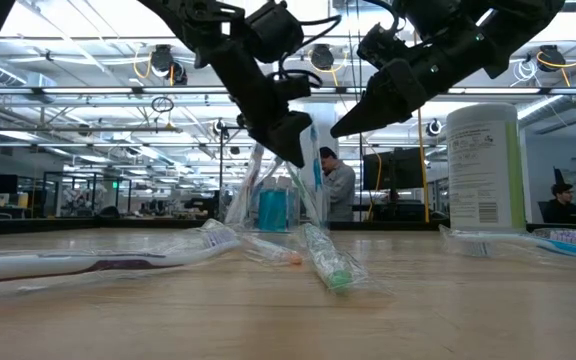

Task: Pick & Place toothbrushing station
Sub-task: Adjust the blue mouthwash in the transparent organizer

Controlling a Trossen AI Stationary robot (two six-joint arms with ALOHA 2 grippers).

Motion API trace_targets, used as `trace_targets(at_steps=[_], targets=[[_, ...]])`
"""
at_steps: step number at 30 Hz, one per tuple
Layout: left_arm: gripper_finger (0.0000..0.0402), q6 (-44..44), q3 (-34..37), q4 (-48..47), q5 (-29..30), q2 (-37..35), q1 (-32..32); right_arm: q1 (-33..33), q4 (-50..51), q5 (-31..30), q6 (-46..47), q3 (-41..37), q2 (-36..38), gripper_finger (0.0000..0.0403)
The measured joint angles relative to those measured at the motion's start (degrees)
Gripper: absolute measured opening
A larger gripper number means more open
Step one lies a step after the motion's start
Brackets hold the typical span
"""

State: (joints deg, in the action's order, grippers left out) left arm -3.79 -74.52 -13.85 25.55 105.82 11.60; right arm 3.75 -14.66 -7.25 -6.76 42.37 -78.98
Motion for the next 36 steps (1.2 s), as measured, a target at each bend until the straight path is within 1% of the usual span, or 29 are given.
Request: trace_targets(at_steps=[3,8,14,17,19,26,36], targets=[[0.0239,0.1,0.0,-1.2,1.7,0.0,0.0,0.0,0.0,0.0,0.0,0.0,0.0,0.0212],[0.0239,2.9,0.0,-1.3,-0.6,0.2,0.6,0.0,0.0,0.0,0.0,0.0,0.0,0.0212],[0.0239,4.5,0.0,-0.8,0.0,1.4,0.7,0.0,0.0,0.0,0.0,0.0,0.0,0.0212],[0.0239,5.5,0.1,-2.0,0.4,2.3,0.7,0.0,0.0,0.0,0.0,0.0,0.0,0.0212],[0.0239,5.9,0.1,-0.9,0.5,2.7,0.7,0.0,0.0,0.0,0.0,0.0,0.0,0.0212],[0.0239,6.1,0.1,-1.1,7.1,2.7,0.9,0.0,0.0,0.0,0.0,0.0,0.0,0.0212],[0.0239,7.1,0.1,-3.5,7.6,2.1,1.3,0.0,0.0,0.0,0.0,0.0,0.0,0.0212]])
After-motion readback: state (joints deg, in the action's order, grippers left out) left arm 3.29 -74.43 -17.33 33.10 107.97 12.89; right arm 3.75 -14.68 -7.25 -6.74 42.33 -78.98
